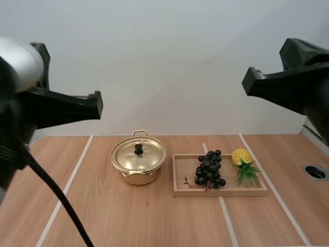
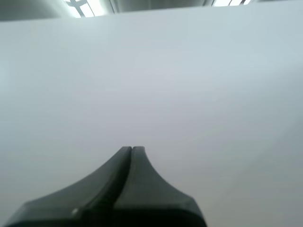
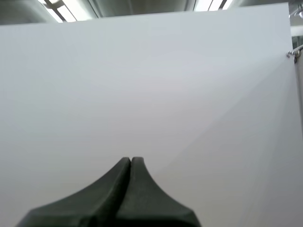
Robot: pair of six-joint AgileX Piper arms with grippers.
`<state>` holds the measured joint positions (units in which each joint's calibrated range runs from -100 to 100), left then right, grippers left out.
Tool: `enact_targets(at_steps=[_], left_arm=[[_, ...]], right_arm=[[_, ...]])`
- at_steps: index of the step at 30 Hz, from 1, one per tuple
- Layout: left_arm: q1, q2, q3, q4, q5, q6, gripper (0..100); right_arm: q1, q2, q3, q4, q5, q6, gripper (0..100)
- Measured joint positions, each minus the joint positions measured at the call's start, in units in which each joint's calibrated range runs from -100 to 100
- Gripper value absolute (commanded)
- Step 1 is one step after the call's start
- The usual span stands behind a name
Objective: Open the pot, put the grape inside, and close it
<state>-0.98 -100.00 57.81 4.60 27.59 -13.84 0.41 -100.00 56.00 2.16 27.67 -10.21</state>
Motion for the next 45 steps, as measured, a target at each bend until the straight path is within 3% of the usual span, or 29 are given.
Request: enact_targets(at_steps=[9,27,36,38,40,42,44,45], left_arm=[[0.0,1.9,-5.2,0.1,-0.4,0.0,0],[0.0,29.9,-13.6,0.1,-10.4,1.1,0],[0.0,38.3,-16.4,0.2,-11.1,5.5,0],[0.0,39.0,-16.4,0.2,-11.1,5.2,4],[0.0,39.2,-16.4,0.2,-11.1,3.6,17],[0.0,39.2,-16.4,0.2,-11.5,0.5,36],[0.0,39.4,-16.4,0.2,-11.5,-0.9,63],[0.0,39.4,-16.4,0.2,-11.5,-1.2,81]], right_arm=[[0.0,4.4,-3.1,-2.2,-4.4,0.0,0],[0.0,39.2,-18.4,-3.0,-3.4,0.0,0],[0.0,44.2,-19.5,-3.0,-5.7,0.0,0],[0.0,44.2,-19.5,-3.0,-7.2,0.0,0],[0.0,44.2,-19.5,-3.0,-7.5,0.0,18],[0.0,44.2,-19.5,-3.0,-7.7,0.0,43],[0.0,44.2,-19.5,-3.0,-8.0,0.0,81],[0.0,44.2,-19.5,-3.0,-8.0,0.0,100]])
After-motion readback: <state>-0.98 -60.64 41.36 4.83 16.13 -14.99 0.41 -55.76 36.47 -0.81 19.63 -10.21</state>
